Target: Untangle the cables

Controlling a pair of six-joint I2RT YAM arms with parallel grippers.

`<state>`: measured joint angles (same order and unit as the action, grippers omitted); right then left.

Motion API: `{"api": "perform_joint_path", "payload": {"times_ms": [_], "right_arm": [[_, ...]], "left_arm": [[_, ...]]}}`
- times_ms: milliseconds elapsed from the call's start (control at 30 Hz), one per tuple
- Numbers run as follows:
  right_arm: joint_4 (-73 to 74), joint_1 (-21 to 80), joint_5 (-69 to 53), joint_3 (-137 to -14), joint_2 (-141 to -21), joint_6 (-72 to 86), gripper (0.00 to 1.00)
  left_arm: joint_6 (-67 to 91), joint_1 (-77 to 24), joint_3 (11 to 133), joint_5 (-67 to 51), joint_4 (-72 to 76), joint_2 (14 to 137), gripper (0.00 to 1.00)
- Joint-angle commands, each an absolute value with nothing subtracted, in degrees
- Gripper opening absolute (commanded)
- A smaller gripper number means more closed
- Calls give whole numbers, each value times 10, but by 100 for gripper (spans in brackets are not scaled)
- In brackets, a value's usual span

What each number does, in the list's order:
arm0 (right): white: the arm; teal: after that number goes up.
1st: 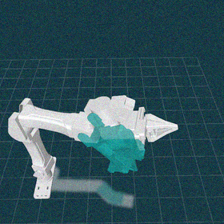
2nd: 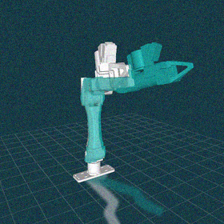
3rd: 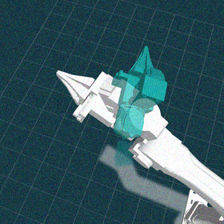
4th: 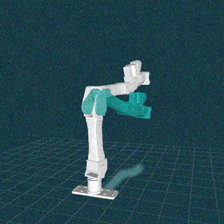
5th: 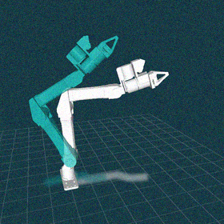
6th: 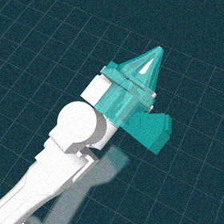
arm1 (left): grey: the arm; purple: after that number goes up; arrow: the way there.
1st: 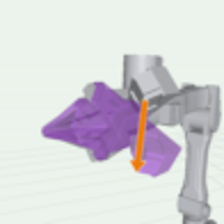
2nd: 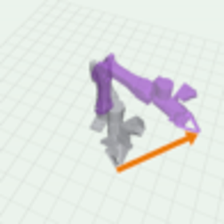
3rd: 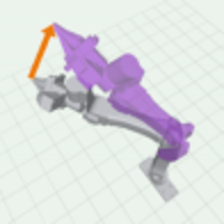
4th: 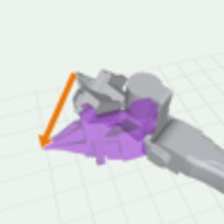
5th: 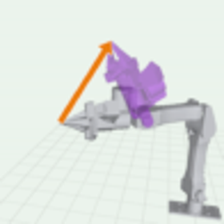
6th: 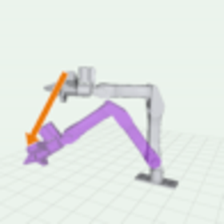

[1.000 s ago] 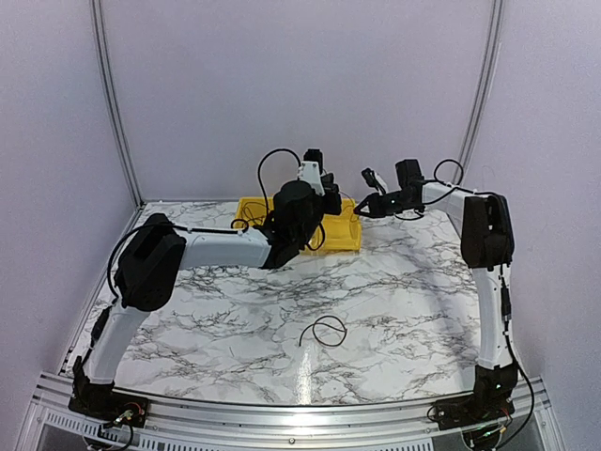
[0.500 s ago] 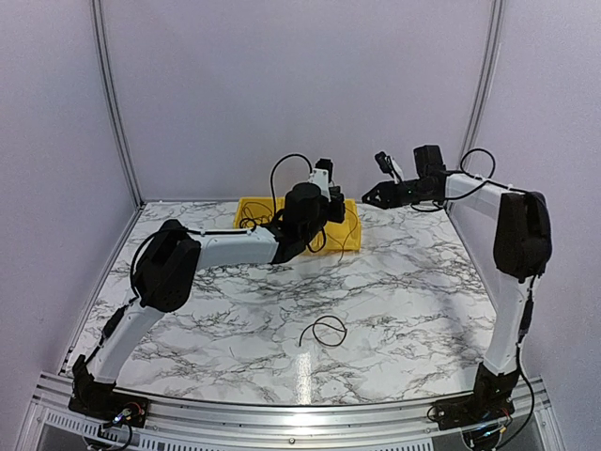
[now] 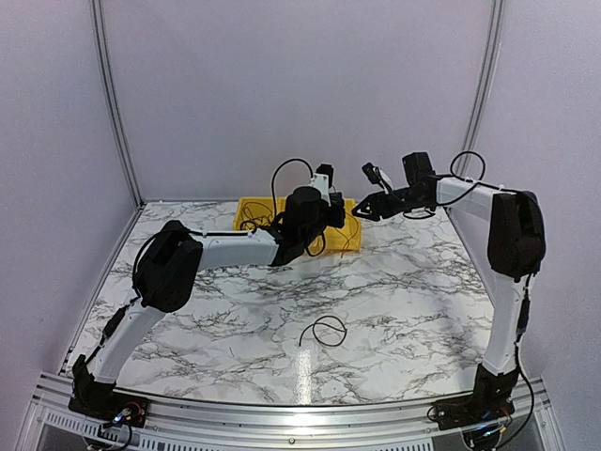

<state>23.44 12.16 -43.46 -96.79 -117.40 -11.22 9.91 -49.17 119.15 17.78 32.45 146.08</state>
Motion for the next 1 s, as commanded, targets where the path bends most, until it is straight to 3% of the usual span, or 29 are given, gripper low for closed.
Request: {"api": "perform_joint_path", "payload": {"times_ms": [0, 100, 200, 333, 567, 767, 833, 967], "right_arm": [[282, 137, -449, -1009, -1204, -124, 59], [290, 140, -455, -1018, -1213, -117, 56], [293, 140, -468, -1024, -1216, -116, 34], [309, 140, -503, -1038, -1225, -113, 25], [333, 149, -491, -1043, -1240, -120, 49], [340, 155, -476, -1050, -1254, -118, 52], [344, 156, -482, -1053, -1260, -118, 42], [341, 155, -504, -1063, -1260, -119, 0]], "left_arm": [[106, -489, 1168, 164, 344, 1429, 0], [104, -490, 1154, 164, 356, 1419, 0], [102, -490, 1147, 165, 362, 1414, 0], [100, -490, 1142, 168, 366, 1413, 0], [101, -490, 1127, 171, 382, 1403, 0], [103, -490, 1108, 173, 397, 1390, 0], [102, -490, 1106, 173, 399, 1388, 0], [102, -490, 1099, 175, 400, 1387, 0]]}}
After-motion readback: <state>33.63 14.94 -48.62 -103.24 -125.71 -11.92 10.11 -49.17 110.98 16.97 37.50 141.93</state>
